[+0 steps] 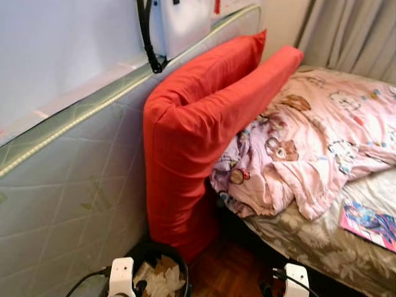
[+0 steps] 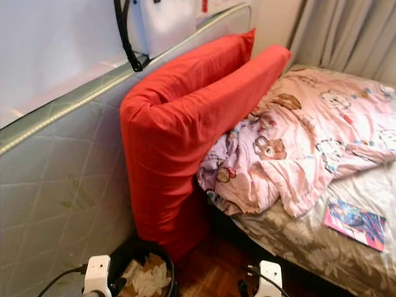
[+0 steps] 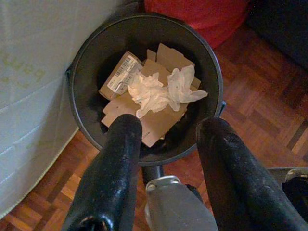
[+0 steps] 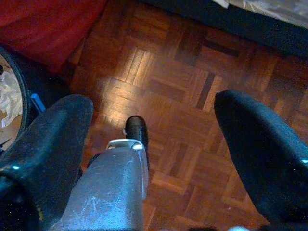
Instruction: Clean up the room
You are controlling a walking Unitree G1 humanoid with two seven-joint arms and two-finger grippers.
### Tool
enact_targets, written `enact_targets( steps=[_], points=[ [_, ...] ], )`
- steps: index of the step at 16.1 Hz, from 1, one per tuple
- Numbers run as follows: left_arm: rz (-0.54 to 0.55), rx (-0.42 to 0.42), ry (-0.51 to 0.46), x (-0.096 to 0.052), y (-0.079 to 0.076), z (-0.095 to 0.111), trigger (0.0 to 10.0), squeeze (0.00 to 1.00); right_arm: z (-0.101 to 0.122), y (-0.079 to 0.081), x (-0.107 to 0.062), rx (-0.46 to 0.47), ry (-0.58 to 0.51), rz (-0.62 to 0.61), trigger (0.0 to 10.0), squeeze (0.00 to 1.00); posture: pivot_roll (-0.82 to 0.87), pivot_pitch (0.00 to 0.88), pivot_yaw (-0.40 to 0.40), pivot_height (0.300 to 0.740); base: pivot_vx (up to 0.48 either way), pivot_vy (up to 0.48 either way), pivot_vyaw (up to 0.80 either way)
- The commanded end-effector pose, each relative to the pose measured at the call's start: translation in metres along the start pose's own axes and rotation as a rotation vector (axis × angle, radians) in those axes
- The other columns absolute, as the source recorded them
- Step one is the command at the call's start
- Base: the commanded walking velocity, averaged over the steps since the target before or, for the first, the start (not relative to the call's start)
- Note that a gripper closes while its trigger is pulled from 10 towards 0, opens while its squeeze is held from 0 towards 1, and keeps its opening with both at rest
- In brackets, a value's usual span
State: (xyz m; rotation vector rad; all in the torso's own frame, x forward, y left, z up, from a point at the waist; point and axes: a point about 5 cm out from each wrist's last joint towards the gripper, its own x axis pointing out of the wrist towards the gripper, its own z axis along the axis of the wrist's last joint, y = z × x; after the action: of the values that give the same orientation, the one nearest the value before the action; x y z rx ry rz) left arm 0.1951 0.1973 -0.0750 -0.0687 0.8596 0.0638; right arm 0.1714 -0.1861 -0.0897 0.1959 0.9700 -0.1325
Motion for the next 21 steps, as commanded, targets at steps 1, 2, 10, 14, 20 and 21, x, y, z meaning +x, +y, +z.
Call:
enact_targets(
  steps=[1, 2, 10, 14, 20, 21],
  points=[
    [-0.003, 0.024, 0.000, 0.000, -0.001, 0.000, 10.0, 0.00, 0.003, -0.001, 0.000, -0.008, -0.005, -0.005, 10.0, 0.00, -0.04, 0.000, -0.007, 0.740, 0.000, -0.319, 0.00],
    [-0.003, 0.025, -0.003, 0.000, -0.001, 0.001, 10.0, 0.00, 0.006, 0.002, 0.001, -0.008, -0.009, -0.002, 10.0, 0.00, -0.03, 0.000, -0.007, 0.740, 0.000, -0.330, 0.00],
    [-0.024, 0.045, -0.015, 0.001, -0.006, 0.005, 10.0, 0.00, -0.006, -0.031, -0.007, -0.002, -0.007, -0.020, 10.0, 0.00, -0.04, 0.000, -0.001, 0.740, 0.000, -0.332, 0.00],
    [-0.027, 0.048, -0.014, 0.001, -0.007, 0.004, 10.0, 0.00, -0.010, -0.050, -0.013, 0.004, 0.001, -0.035, 10.0, 0.00, -0.04, 0.000, -0.002, 0.740, 0.000, -0.330, 0.00],
    [-0.026, 0.027, -0.014, 0.001, -0.007, 0.003, 10.0, 0.00, -0.005, -0.006, -0.002, 0.003, -0.007, 0.013, 10.0, 0.00, -0.04, 0.000, -0.005, 0.740, 0.000, -0.098, 0.00],
    [-0.026, 0.021, -0.019, 0.001, -0.008, 0.003, 10.0, 0.00, -0.003, 0.004, -0.001, 0.002, -0.009, 0.023, 10.0, 0.00, -0.04, 0.000, -0.006, 0.740, 0.000, 0.000, 0.00]
  ],
)
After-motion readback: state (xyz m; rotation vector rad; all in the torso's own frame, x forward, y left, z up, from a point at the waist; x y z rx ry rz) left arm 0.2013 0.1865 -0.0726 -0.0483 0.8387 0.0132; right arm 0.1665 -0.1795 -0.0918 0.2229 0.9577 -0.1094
